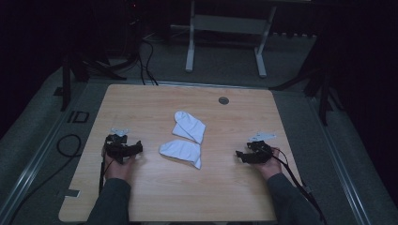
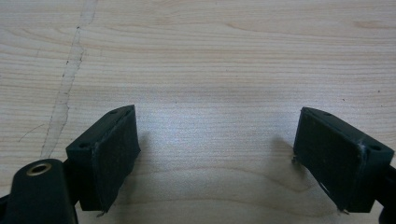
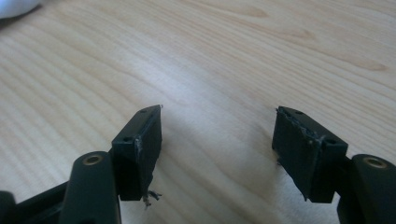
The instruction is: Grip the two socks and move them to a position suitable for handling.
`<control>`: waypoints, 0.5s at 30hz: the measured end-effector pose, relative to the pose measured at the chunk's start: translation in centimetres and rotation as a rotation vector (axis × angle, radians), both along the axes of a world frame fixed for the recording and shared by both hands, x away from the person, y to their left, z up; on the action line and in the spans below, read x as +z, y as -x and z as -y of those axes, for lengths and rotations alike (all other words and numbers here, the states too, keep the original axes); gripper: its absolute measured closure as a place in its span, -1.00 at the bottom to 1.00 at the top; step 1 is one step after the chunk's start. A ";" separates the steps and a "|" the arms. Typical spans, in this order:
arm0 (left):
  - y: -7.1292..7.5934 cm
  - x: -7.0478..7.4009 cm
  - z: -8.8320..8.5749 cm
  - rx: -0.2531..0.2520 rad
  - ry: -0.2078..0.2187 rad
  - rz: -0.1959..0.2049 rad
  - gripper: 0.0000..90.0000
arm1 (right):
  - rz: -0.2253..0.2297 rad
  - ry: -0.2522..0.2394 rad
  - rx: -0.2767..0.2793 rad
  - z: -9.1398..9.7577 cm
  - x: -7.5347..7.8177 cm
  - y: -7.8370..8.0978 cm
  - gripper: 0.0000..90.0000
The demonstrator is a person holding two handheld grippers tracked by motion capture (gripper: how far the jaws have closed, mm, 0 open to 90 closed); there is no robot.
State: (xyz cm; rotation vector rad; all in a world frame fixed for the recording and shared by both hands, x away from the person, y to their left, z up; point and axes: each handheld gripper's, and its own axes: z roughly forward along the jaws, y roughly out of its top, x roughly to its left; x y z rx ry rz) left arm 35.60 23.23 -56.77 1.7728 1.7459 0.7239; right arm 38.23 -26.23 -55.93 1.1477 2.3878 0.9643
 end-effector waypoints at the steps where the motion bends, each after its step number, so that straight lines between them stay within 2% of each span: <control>1: 0.0 0.0 0.0 -0.001 0.000 0.001 -0.69 | 0.001 0.004 0.005 -0.1 0.1 0.2 -0.25; 9: 0.0 0.0 0.0 -0.001 0.000 0.000 -0.69 | 0.025 0.020 0.047 -0.6 1.8 1.1 -0.15; 15: 0.0 0.0 0.0 -0.001 -0.001 0.000 -0.69 | 0.040 0.051 0.091 -1.7 3.1 2.1 -0.09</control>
